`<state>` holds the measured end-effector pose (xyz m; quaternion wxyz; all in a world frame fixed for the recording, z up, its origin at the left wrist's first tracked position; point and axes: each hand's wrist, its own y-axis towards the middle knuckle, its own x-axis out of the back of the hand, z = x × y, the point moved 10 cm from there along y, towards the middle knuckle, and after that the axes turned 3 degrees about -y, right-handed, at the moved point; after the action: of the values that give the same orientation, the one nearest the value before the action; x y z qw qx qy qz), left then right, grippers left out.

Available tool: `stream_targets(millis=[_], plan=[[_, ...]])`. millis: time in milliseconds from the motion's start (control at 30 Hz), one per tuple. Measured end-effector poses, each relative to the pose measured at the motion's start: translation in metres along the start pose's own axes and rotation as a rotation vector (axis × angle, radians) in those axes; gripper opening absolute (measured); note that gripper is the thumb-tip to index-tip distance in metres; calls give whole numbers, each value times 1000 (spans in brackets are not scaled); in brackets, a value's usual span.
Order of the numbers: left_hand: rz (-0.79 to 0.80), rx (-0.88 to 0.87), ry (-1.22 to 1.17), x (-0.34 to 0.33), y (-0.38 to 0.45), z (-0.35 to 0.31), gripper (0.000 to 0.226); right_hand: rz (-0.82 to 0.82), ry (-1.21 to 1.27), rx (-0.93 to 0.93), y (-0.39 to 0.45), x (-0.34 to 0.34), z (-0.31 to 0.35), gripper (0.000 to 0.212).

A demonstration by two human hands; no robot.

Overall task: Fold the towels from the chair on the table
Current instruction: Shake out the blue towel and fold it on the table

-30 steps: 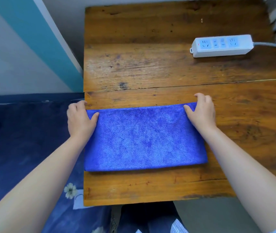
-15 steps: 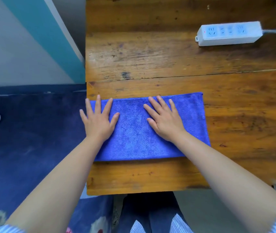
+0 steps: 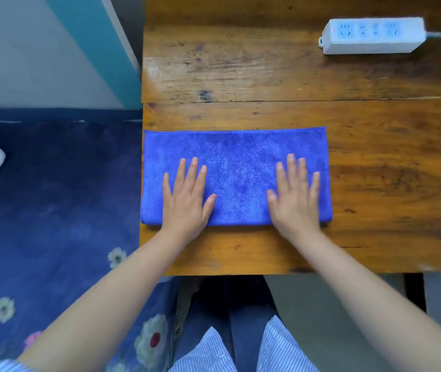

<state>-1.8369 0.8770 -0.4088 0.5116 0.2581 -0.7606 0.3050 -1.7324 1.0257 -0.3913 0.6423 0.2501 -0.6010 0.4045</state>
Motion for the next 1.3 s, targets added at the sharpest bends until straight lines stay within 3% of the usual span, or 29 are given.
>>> stream_targets(millis=[133, 267, 367, 467, 633, 767, 1100, 1300], plan=[[33, 114, 60, -19, -31, 13, 52, 76, -95, 86, -33, -24, 37, 50], [53, 217, 46, -25, -41, 32, 64, 116, -142, 60, -43, -33, 6, 45], [88, 314, 22, -34, -48, 52, 75, 147, -34, -78, -48, -37, -34, 56], [123, 341, 24, -34, -53, 64, 67, 137, 66, -271, -56, -34, -73, 53], [75, 166, 80, -11, -42, 40, 62, 39, 214, -471, -56, -8, -90, 55], [24, -24, -4, -6, -32, -15, 61, 80, 258, -537, -55, -8, -87, 54], [332, 0, 175, -70, -15, -47, 67, 168, 346, -676, -49, -19, -104, 40], [222, -116, 112, -38, 8, -75, 60, 146, 478, -665, -40, -14, -121, 30]])
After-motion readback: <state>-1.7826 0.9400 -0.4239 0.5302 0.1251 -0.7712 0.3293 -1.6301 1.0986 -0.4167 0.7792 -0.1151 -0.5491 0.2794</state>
